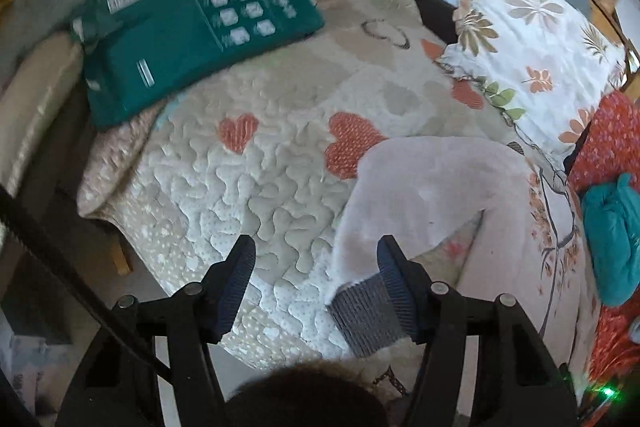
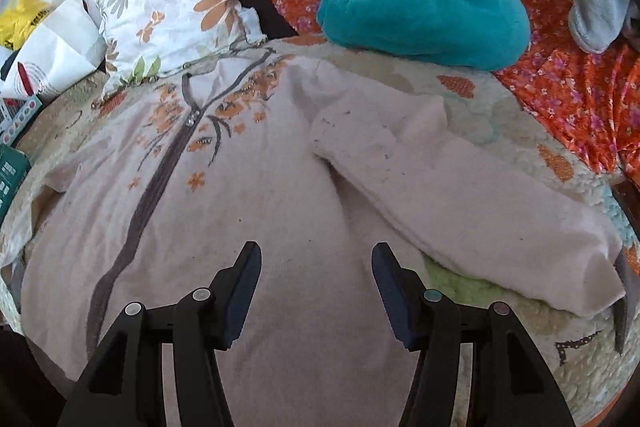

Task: Fold small clothes

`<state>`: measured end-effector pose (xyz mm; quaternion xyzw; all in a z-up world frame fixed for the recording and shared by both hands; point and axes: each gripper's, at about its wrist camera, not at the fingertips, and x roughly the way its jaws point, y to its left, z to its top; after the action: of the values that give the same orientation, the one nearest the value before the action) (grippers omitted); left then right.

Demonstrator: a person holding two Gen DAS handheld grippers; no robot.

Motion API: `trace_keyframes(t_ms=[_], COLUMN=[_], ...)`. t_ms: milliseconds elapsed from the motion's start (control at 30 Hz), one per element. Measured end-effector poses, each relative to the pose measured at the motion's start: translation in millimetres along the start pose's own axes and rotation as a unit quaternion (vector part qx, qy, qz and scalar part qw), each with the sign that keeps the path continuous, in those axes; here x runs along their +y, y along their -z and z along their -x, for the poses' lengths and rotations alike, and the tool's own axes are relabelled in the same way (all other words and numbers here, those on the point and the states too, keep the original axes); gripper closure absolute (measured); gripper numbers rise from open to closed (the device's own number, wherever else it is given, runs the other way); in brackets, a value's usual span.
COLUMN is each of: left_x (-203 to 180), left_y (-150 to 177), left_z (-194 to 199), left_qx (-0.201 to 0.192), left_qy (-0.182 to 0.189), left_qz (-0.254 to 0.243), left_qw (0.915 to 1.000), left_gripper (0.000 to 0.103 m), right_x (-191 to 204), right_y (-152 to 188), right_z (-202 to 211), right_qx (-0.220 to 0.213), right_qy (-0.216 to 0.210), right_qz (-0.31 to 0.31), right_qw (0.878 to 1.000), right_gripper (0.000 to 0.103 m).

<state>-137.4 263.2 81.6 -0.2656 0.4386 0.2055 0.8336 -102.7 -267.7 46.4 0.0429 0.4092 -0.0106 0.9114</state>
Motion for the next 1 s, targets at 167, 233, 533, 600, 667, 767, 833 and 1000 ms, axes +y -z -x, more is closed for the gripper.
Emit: trace_keyframes(t_ms=[167, 233, 533, 600, 667, 767, 833, 1000], left_x=[-13.1, -22.8, -11.2, 5.4, 17.4, 31.3, 33.4, 23.5], left_y=[14.8, 22.8, -19.5, -53.7, -78.1, -100.4, -97.3, -60.5], left_z=[-32.9, -44.9, -36.4, -8.1, 11.1, 32.7, 44.9, 54.3], left_qx=[0.041, 0.051, -0.013, -0.066, -0.093, -0.119, -0.132, -0.099], left_qy=[0.03, 0.037, -0.028, -0.048, -0.067, -0.097, -0.102, -0.045], left_qz=[-0.038, -0.068, -0.067, -0.042, -0.024, -0.004, -0.004, 0.0], left_qw=[0.998, 0.9957, 0.9973, 0.9957, 0.9931, 0.9881, 0.9861, 0.9941], left_gripper=[0.041, 0.041, 0.099, 0.099, 0.093, 0.071, 0.063, 0.048], right_x=[11.6, 17.5, 36.3, 37.3, 36.4, 34.7, 33.1, 26.4], right_y=[3.6, 6.4, 13.4, 14.3, 14.3, 13.3, 12.7, 11.5], right_z=[-15.3, -18.6, -17.8, -18.4, -19.4, -21.1, -21.6, -22.4], right_qx=[0.016, 0.009, -0.016, -0.017, -0.018, -0.021, -0.019, -0.013], right_qy=[0.028, 0.046, 0.106, 0.108, 0.107, 0.11, 0.111, 0.095], right_qz=[0.018, 0.034, 0.103, 0.103, 0.101, 0.097, 0.094, 0.068], right_qw=[0.999, 0.998, 0.989, 0.989, 0.989, 0.989, 0.989, 0.993], right_gripper=[0.04, 0.039, 0.039, 0.039, 0.039, 0.035, 0.033, 0.029])
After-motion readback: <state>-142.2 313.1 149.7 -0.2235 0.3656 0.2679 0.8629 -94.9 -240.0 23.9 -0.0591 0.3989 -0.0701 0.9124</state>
